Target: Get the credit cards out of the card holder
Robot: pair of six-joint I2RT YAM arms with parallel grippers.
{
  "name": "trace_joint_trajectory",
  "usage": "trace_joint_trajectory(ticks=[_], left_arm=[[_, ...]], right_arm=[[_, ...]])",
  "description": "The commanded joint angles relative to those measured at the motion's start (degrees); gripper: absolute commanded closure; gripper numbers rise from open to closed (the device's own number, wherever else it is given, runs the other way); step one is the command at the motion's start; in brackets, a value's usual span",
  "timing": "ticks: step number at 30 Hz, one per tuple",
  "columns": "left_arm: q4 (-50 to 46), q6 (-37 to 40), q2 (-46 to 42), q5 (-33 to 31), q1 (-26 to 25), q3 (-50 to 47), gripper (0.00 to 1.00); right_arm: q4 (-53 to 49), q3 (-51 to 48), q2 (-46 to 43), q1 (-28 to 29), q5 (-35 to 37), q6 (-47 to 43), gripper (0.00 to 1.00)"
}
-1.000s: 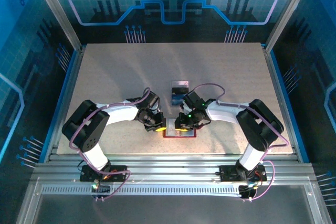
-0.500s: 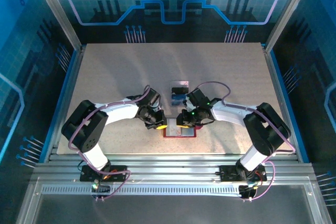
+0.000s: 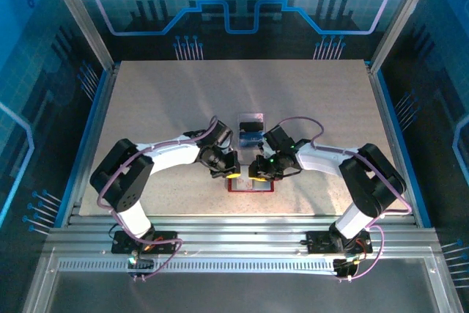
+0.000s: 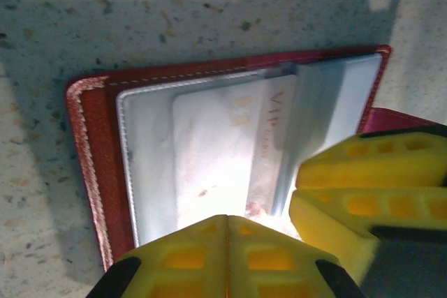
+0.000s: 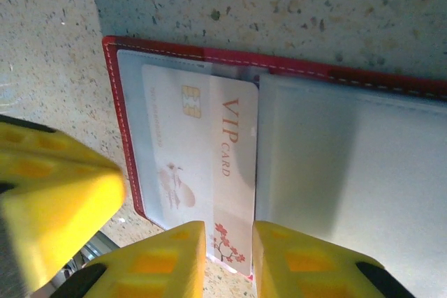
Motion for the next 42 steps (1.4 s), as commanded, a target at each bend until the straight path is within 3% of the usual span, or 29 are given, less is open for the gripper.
trace_joint_trajectory(ticks=[1,33,42], left_arm=[[-1.32,1.33,1.81,0.14,-0.12,0.18,0.95],[-4.23,3.69,2.68,-3.21,-0.03,-1.12,0.98],[-3.95,3.74,3.46,-3.14,-0.07,-1.28,0.99]], right_arm=[[1.08,-0.76,0.8,-0.88,-1.71,0.45,0.75],[5.12,-3.04,3.2,-1.5,-3.83,1.6,0.75],[9.83,-3.88,4.08,-1.72,-7.29,3.62,0.75]])
